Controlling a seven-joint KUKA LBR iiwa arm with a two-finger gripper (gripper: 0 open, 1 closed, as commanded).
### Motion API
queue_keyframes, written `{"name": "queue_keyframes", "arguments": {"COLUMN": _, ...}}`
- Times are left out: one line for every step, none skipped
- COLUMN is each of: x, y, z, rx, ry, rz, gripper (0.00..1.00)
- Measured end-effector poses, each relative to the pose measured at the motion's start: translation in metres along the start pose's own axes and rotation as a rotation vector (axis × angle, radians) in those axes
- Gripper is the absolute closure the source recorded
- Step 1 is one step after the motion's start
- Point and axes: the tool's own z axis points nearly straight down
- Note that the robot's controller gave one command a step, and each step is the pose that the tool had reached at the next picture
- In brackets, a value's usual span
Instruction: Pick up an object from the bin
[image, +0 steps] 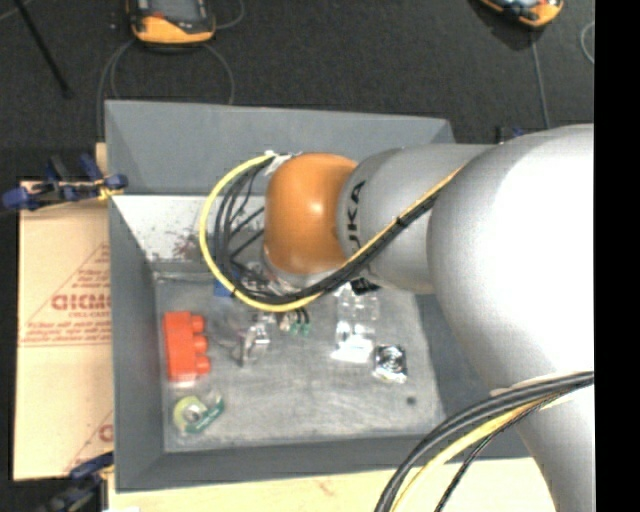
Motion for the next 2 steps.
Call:
{"name": "queue_keyframes", "arguments": {"x": 0.0068, "y": -0.0211, "z": 0.0029, "rx": -0.011, "ry": -0.012, "rz": 0.075, "gripper": 0.00}}
{"name": "queue_keyframes", "arguments": {"x": 0.0084, "y": -0.0216, "z": -0.0001, "rx": -0.007, "ry": 0.006, "rz": 0.075, "gripper": 1.00}}
